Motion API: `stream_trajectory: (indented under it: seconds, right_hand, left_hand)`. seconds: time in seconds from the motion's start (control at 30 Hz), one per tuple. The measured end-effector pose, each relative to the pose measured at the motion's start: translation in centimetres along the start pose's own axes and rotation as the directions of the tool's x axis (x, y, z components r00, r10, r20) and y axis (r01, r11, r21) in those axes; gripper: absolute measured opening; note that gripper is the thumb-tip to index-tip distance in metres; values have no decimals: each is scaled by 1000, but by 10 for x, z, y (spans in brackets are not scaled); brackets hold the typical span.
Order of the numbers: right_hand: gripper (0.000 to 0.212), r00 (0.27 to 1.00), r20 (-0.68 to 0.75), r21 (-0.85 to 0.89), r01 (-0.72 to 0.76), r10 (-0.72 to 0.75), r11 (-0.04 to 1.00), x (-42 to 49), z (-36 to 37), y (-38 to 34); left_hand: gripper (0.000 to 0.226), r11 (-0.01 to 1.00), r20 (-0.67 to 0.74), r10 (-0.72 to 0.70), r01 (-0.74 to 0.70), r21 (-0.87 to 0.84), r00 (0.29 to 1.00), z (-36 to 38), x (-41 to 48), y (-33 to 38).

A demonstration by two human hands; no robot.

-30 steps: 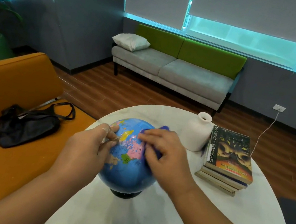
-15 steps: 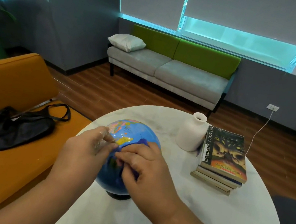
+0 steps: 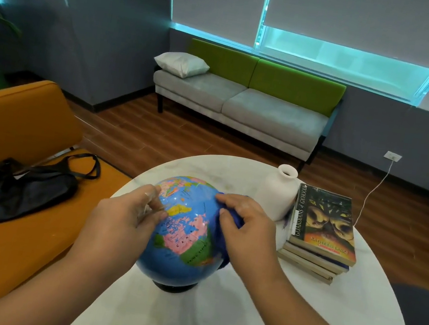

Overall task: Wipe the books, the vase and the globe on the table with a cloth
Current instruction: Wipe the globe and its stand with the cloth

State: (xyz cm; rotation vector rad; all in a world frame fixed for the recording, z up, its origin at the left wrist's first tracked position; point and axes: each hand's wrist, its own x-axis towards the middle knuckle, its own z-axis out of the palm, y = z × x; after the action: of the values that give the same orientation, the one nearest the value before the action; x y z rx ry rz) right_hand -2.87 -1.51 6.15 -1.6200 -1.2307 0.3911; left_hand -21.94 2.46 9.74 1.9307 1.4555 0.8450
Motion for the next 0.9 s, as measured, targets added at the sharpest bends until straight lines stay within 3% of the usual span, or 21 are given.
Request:
stream_trajectory:
  seconds: [0.07,0.13,0.3,0.47,0.67,0.8,0.83,0.9]
  right_hand:
    - [29,971,71,25,-230,228,973,17,-4,6]
    - [31,947,121,25,-303,298,953,21,-3,5]
    - [32,990,126,-64,-51,59,997,18,-1,-12]
    - [32,961,178,-36,-208,211,978,36,-5,-8]
    - [30,977,193,-89,115,-96,989,24,2,-22]
    - [30,981,174,-90,-72,87,993,36,-5,-14]
    - [30,981,169,-109,-77,95,991,36,-4,-14]
    - [31,984,179,-171,48,-17,984,30,2,-20]
  left_hand:
    - [22,1000,5,13,-13,21,1000,1,-1,1]
    - [23,999,13,18,-19,47,1000,1,-1,2]
    - [21,998,-4,34,-33,57,999,0,0,1]
    - [23,997,19,45,-47,68,999,2,-1,3]
    - [25,997,17,60,-61,56,998,1,-1,3]
    - [23,997,10,72,-72,40,997,2,-1,2]
    - [23,997,12,69,-70,37,998,3,-1,2]
    - [25,997,10,66,-66,37,998,3,0,1]
